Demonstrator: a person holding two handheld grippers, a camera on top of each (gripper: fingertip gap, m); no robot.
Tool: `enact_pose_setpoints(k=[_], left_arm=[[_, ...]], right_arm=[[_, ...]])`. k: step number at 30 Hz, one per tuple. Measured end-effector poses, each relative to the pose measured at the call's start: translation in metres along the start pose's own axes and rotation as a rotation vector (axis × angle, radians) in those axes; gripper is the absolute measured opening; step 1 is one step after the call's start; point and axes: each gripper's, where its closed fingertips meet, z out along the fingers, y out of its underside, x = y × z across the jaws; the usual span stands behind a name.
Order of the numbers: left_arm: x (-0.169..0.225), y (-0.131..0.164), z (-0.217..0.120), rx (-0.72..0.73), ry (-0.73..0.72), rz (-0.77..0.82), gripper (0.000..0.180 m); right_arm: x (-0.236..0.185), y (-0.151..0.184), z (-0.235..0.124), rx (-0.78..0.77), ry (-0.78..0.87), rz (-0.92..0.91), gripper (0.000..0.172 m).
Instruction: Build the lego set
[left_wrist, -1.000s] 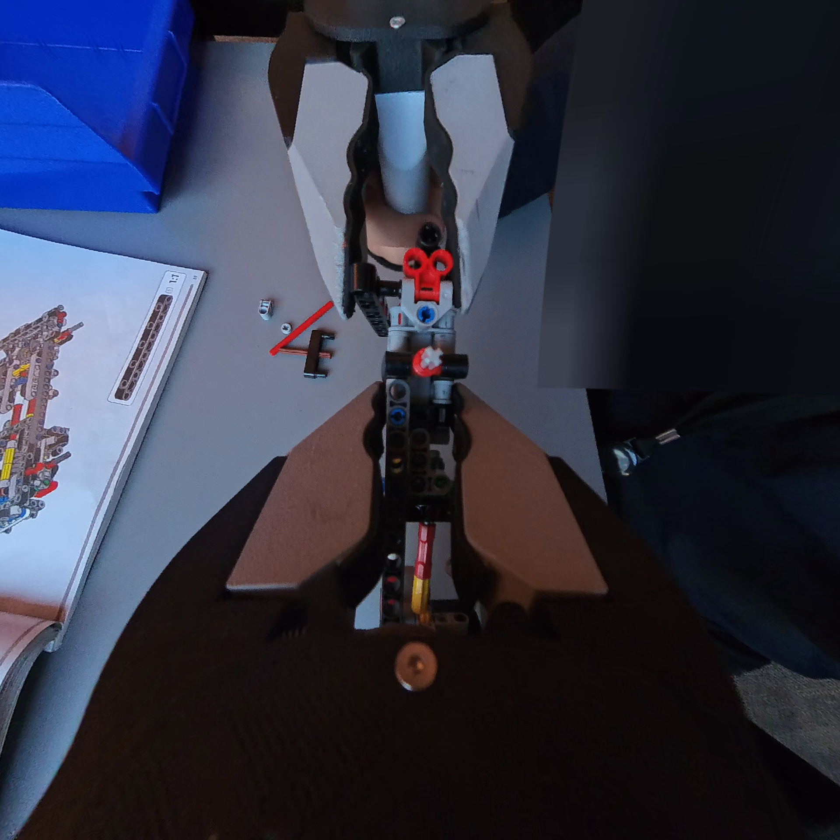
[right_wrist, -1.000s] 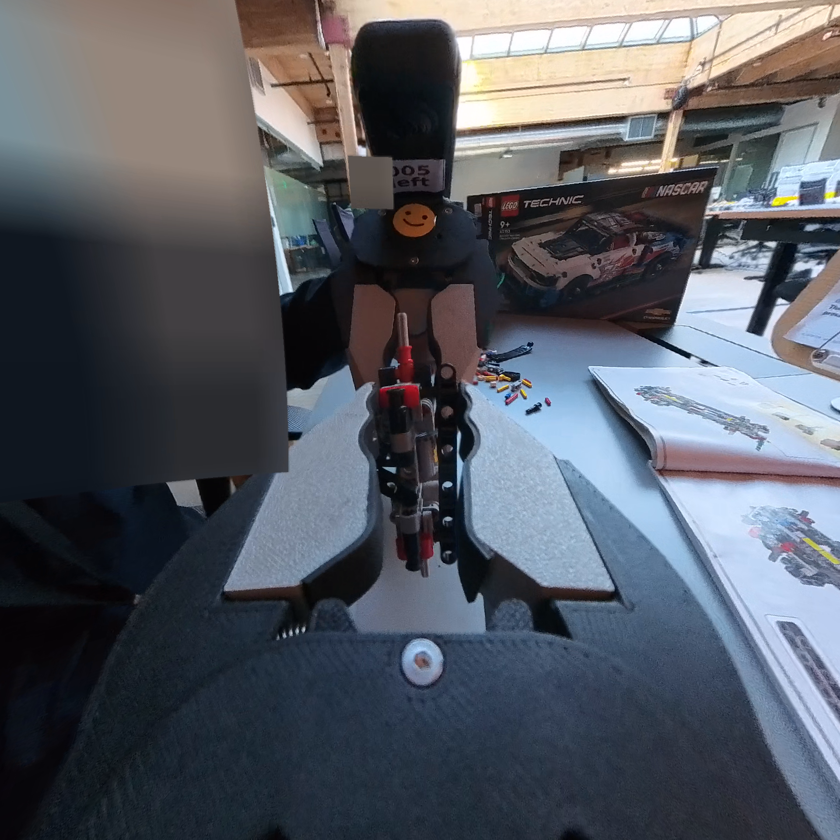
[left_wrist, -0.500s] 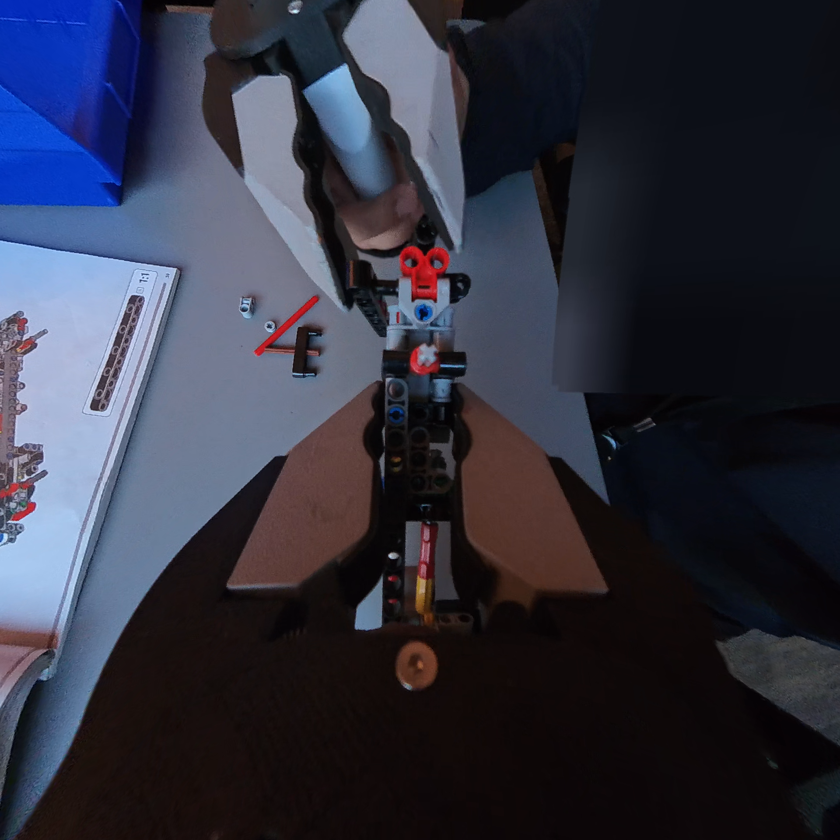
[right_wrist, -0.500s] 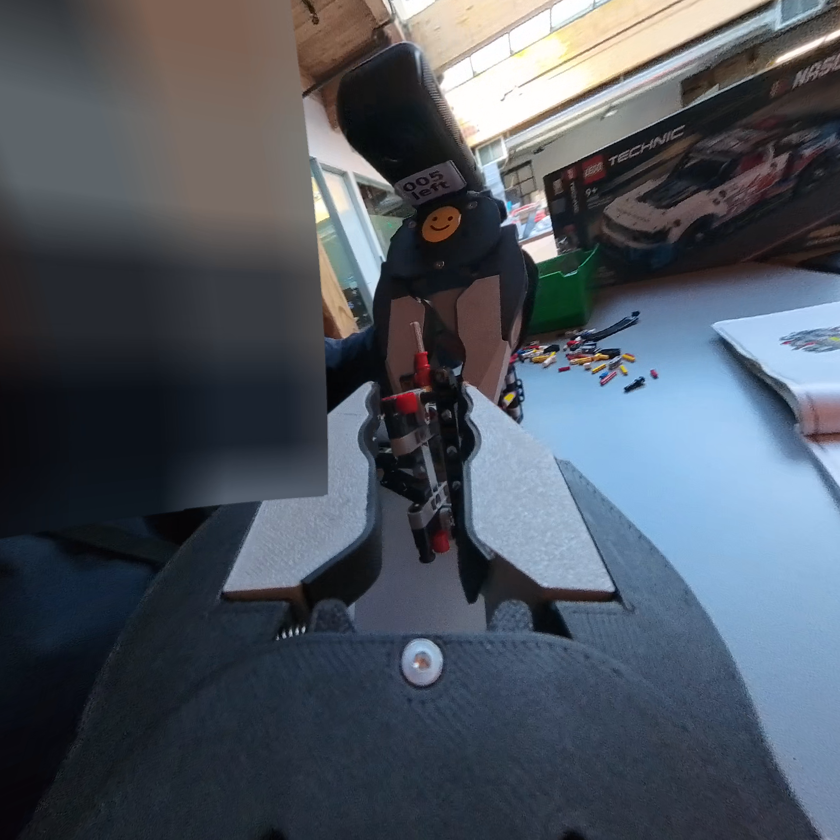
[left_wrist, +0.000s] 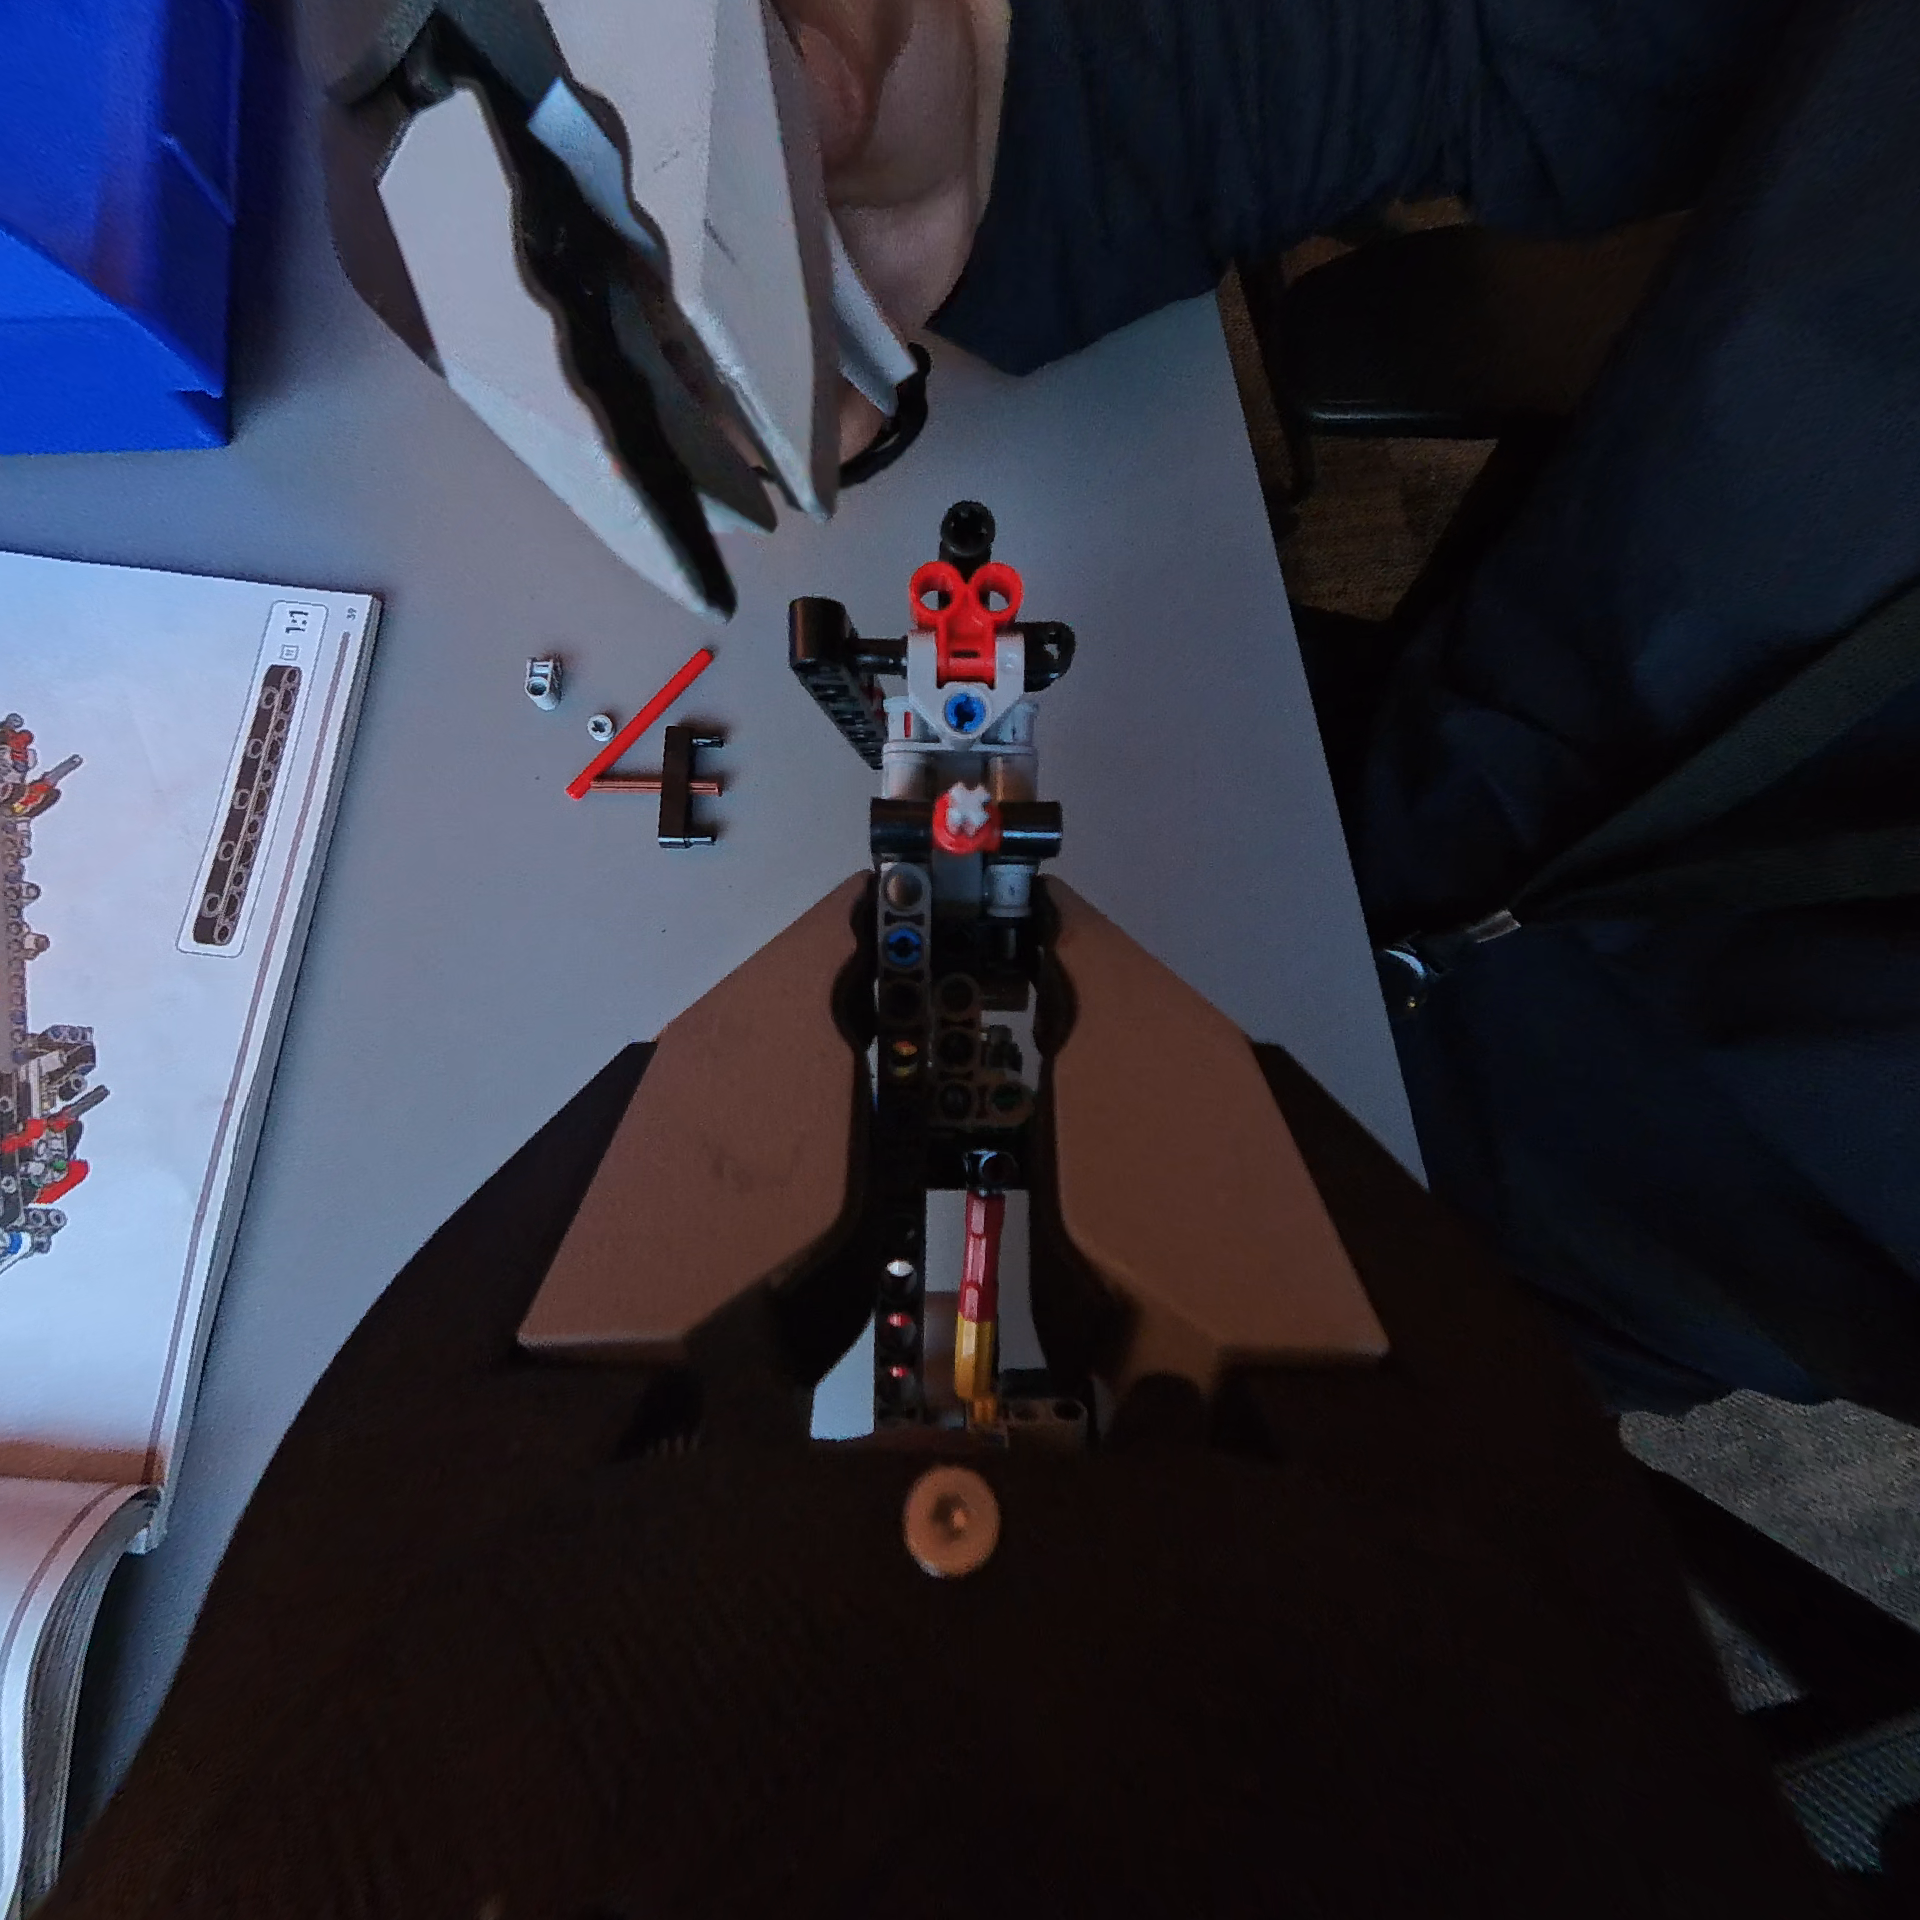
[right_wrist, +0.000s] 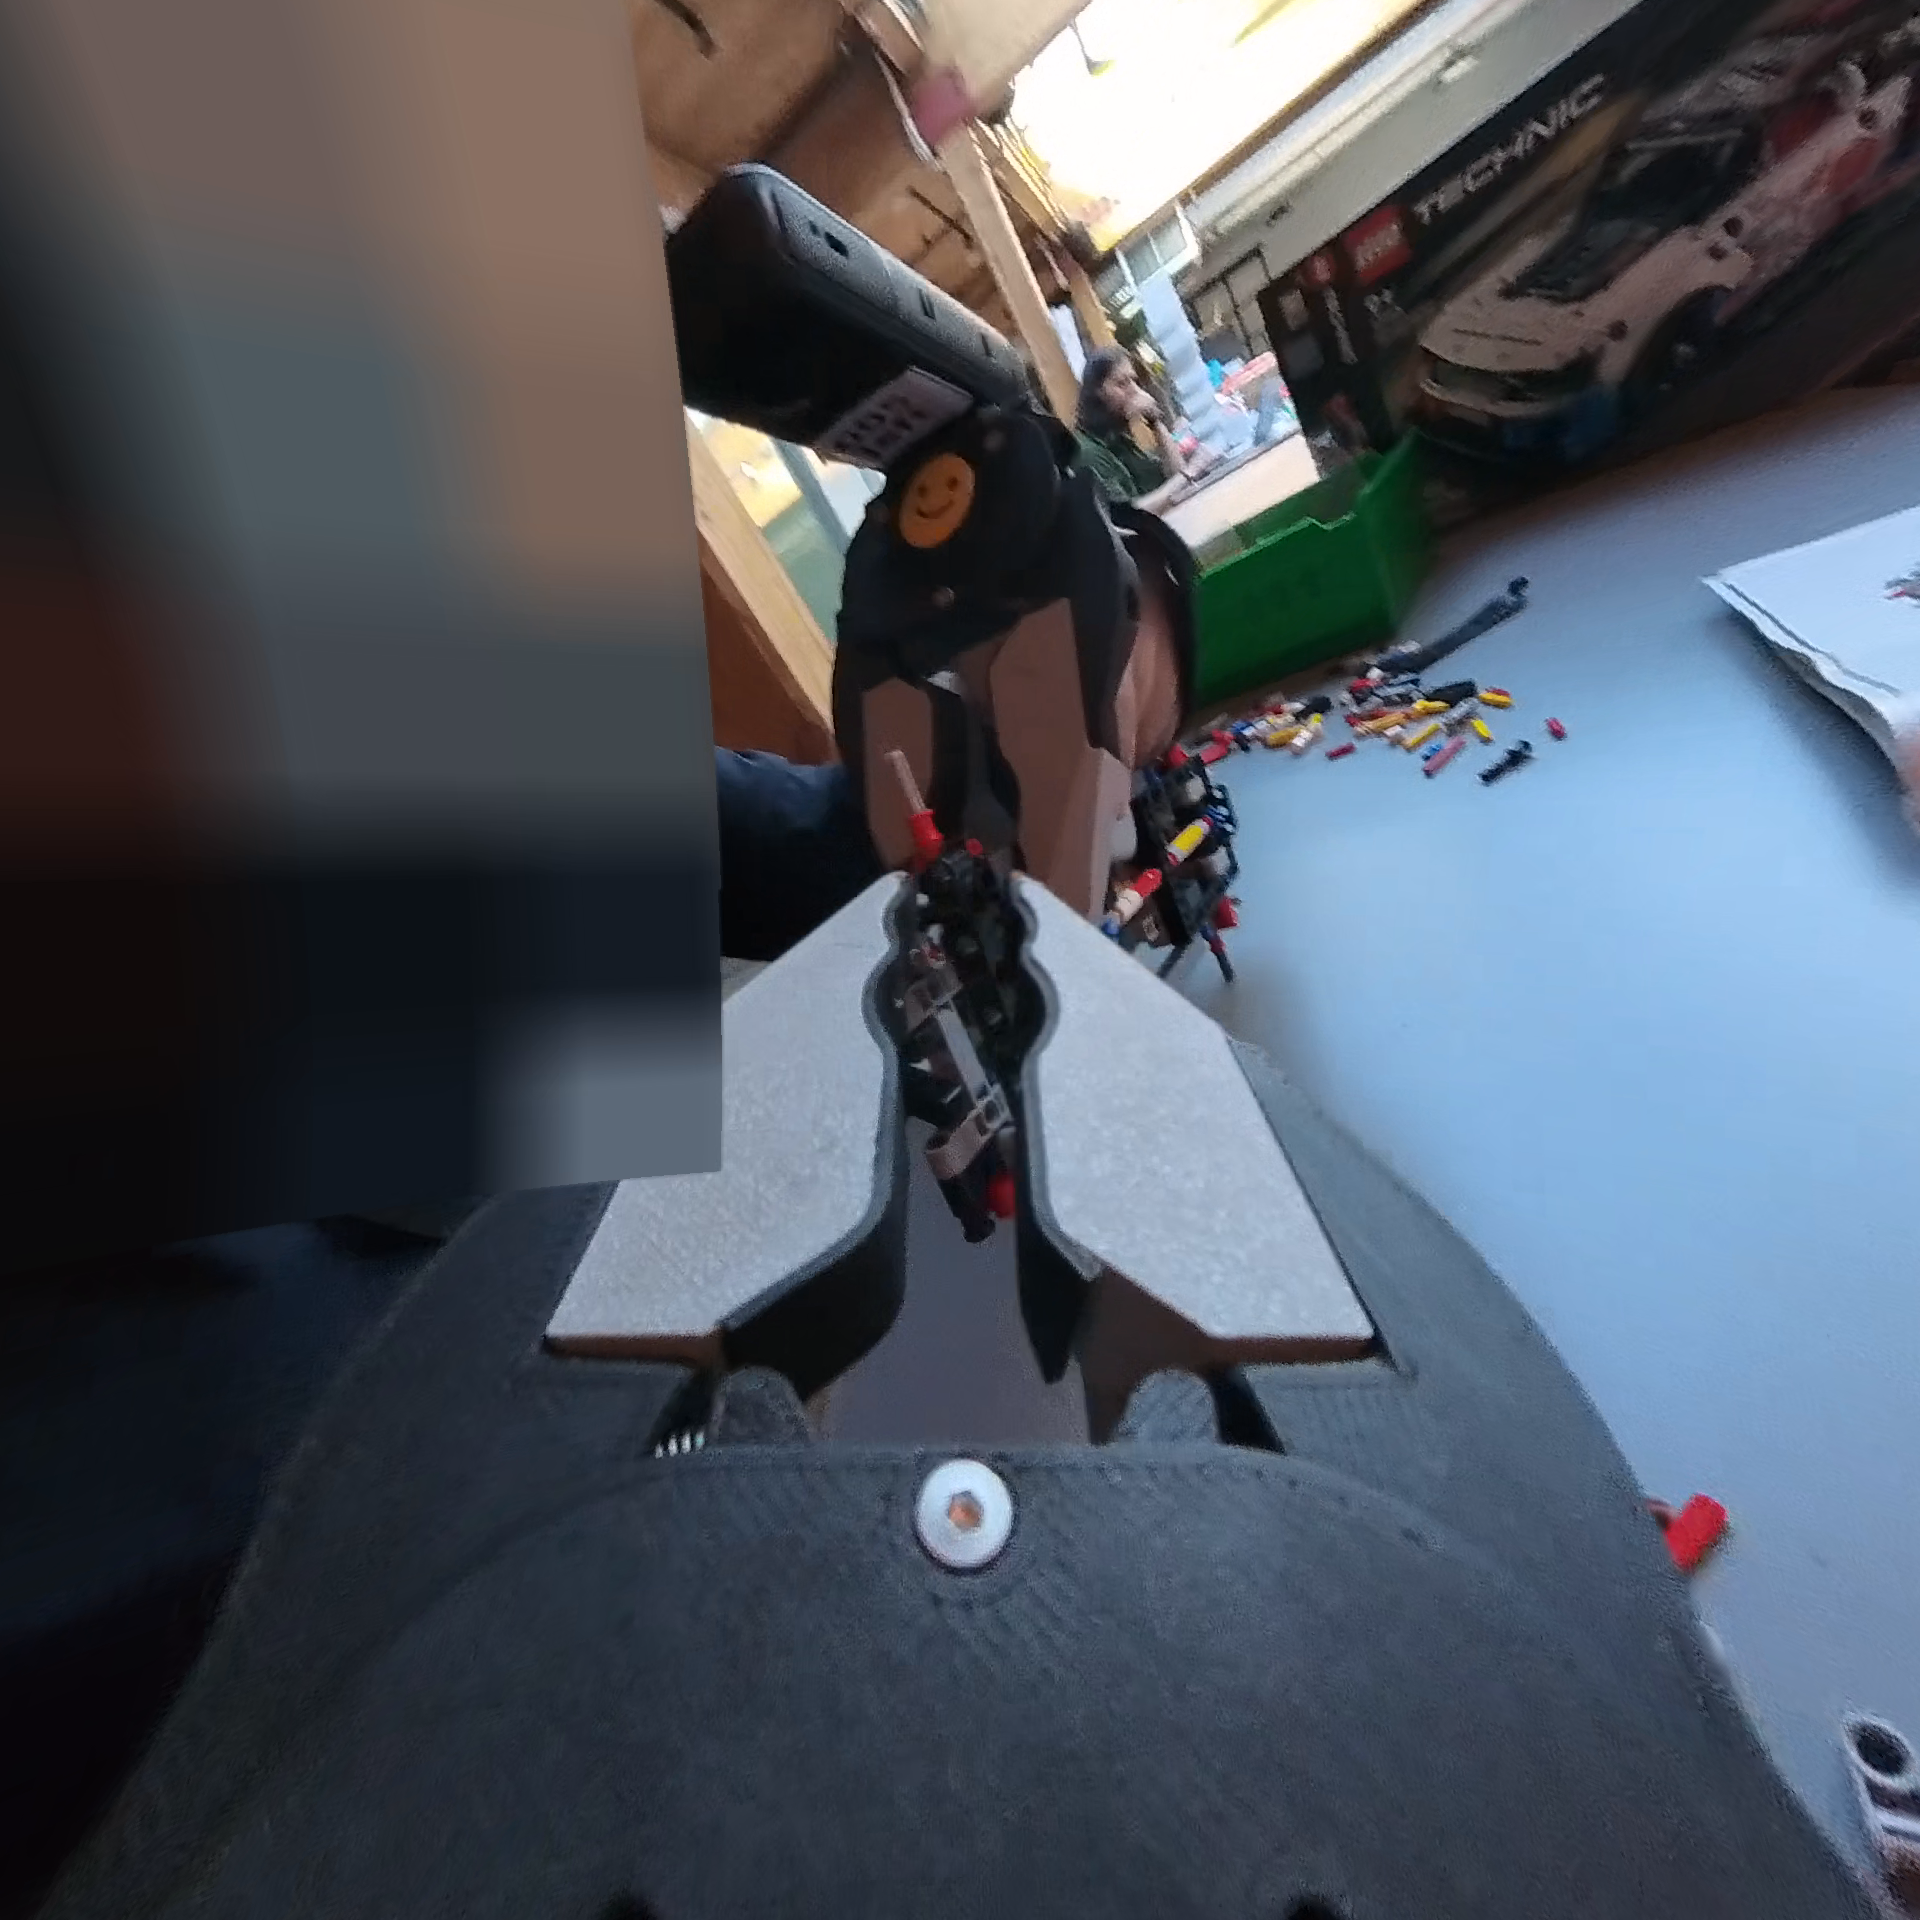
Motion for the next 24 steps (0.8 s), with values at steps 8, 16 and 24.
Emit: enact_pose_setpoints(k=[8,16,24], left_arm=[[-0.001,0.001,0.004,-0.029,0.000,-0.007,0.025],[-0.002,-0.001,0.006,-0.032,-0.016,-0.021,0.024],[-0.011,0.001,0.012,-0.069,-0.082,-0.047,0.025]], right_arm=[[0.002,0.015,0.007,-0.105,0.054,-0.063,0.010],[0.002,0.012,0.004,-0.057,0.047,-0.041,0.006],[0.010,0.014,0.001,-0.083,0.104,0.044,0.010]])
